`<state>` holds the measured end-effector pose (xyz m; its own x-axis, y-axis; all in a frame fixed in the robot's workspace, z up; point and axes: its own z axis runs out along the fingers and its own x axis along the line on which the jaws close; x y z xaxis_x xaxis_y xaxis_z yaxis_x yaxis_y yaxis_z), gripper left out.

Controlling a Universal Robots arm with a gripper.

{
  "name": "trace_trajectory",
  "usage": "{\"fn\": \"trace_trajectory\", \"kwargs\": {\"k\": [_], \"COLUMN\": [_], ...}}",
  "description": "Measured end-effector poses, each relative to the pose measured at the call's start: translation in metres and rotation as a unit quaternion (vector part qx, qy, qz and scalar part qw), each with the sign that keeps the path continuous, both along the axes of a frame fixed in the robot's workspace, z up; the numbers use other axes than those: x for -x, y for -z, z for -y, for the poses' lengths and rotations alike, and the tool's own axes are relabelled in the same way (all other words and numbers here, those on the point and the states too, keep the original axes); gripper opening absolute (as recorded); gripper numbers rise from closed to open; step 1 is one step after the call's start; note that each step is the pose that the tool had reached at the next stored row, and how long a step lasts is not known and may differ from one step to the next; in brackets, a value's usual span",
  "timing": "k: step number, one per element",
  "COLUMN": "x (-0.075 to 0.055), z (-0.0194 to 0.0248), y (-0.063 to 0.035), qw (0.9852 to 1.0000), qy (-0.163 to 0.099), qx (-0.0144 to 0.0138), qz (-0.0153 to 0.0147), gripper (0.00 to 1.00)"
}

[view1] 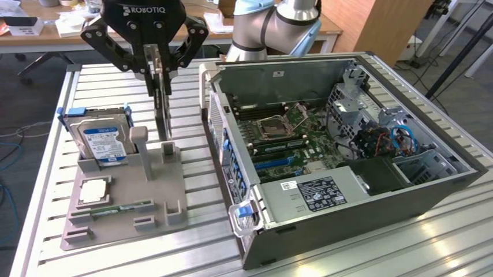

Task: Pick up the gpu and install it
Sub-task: 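Pick up the gpu and move the gpu toward the slot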

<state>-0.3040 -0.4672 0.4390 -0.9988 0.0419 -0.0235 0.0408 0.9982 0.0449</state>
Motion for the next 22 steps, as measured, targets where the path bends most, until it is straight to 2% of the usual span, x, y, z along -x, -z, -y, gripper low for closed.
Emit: {"fn": "trace_trajectory", "kwargs": {"k": [4, 7, 22], "x": [0.000, -0.006, -0.055], "z": [0.0000, 0.0000, 0.0000], "y": [-0.0001, -0.0001, -0.0001], "qw": [1.0000, 1.0000, 1.0000], "qy": [0.000, 0.000, -0.001], "qx": [0.0001, 0.0000, -0.0009], "qz": [-0.0001, -0.0001, -0.0007], "gripper": [0.26, 0.26, 0.26]}}
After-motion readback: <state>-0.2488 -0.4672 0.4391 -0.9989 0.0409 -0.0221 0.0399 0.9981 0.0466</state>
